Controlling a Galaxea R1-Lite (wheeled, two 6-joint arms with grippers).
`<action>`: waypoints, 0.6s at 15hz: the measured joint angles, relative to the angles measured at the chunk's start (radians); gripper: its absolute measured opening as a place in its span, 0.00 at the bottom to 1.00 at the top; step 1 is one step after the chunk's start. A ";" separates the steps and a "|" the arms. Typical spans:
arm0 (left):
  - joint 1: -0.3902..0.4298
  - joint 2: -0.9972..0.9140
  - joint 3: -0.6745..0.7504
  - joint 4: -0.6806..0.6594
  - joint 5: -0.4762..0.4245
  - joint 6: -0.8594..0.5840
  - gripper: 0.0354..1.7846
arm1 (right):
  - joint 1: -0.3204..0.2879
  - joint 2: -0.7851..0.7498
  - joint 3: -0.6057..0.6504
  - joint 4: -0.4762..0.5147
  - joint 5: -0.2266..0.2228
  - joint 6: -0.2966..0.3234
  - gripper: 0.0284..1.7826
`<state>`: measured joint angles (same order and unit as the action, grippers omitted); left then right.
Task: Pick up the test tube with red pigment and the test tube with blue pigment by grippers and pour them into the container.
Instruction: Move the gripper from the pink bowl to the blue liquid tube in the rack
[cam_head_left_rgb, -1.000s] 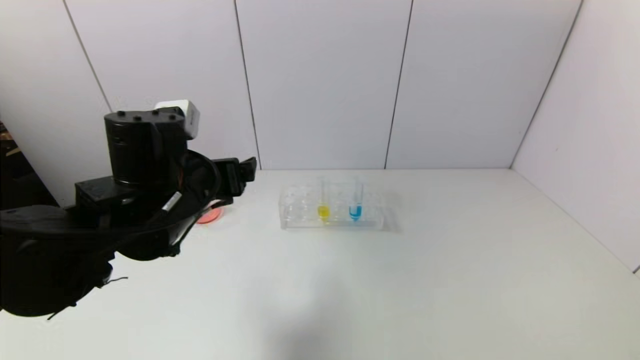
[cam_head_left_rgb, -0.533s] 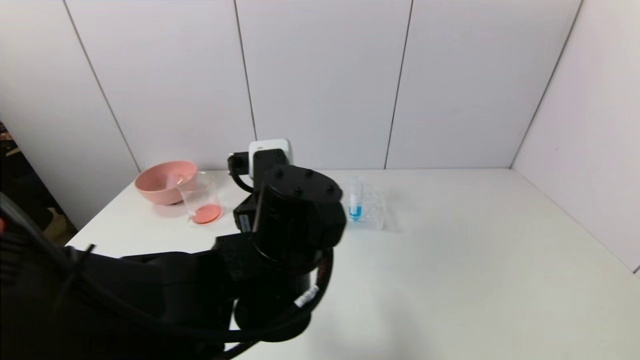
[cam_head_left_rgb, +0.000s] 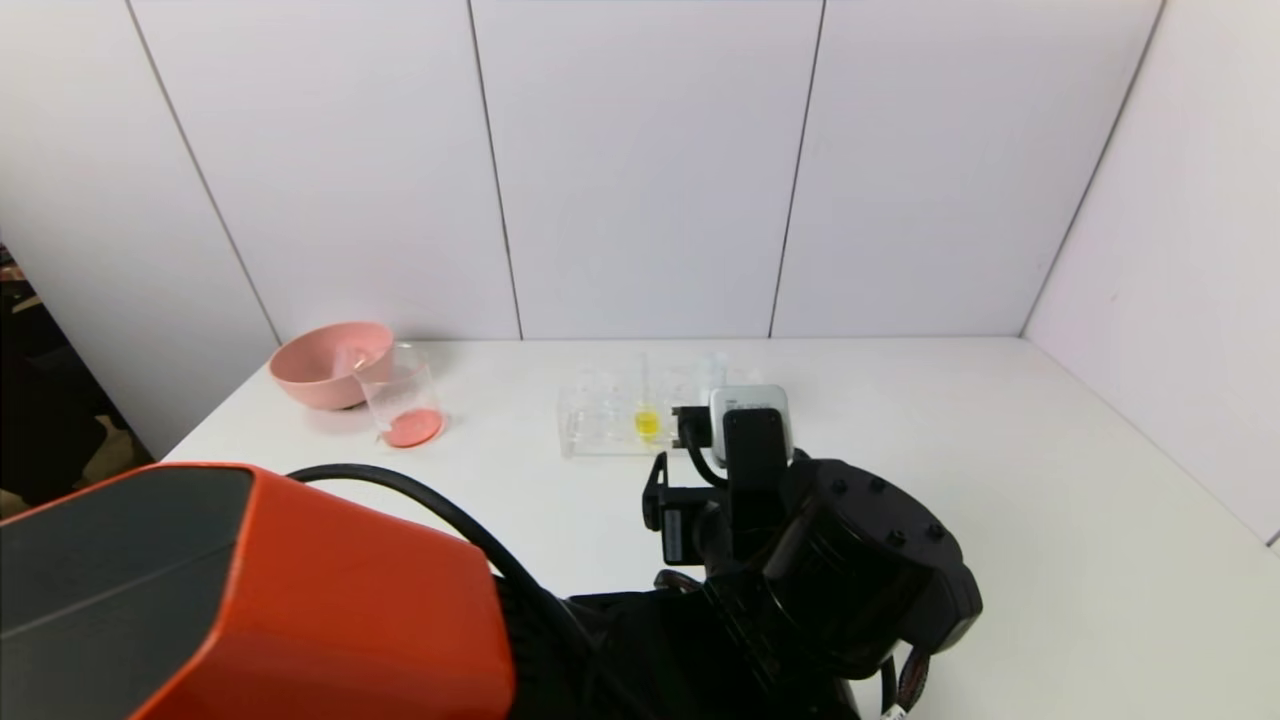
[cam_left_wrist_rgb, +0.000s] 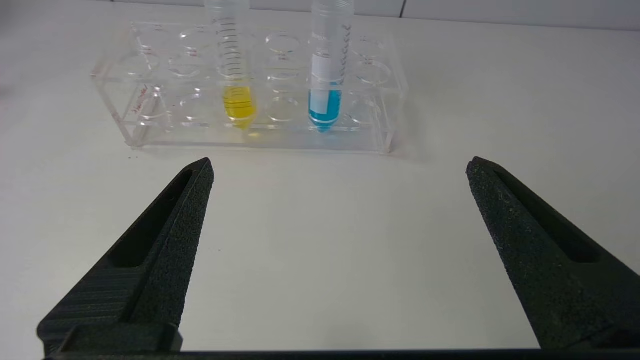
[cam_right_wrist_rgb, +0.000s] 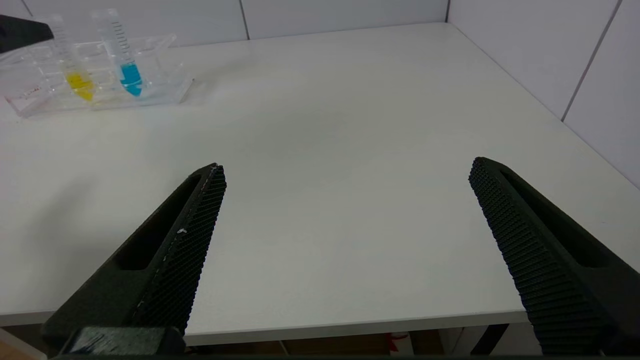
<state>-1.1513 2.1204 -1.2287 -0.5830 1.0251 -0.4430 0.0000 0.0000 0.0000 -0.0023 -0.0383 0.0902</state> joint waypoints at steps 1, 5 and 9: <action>-0.001 0.023 -0.017 -0.002 -0.004 0.002 0.99 | 0.000 0.000 0.000 0.000 0.000 0.000 1.00; 0.040 0.092 -0.094 0.010 -0.068 0.024 0.99 | 0.000 0.000 0.000 0.000 0.000 0.000 1.00; 0.137 0.180 -0.216 0.002 -0.113 0.097 0.99 | 0.000 0.000 0.000 0.000 0.000 0.000 1.00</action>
<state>-1.0145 2.3009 -1.4443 -0.5811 0.9119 -0.3462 0.0000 0.0000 0.0000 -0.0023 -0.0383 0.0902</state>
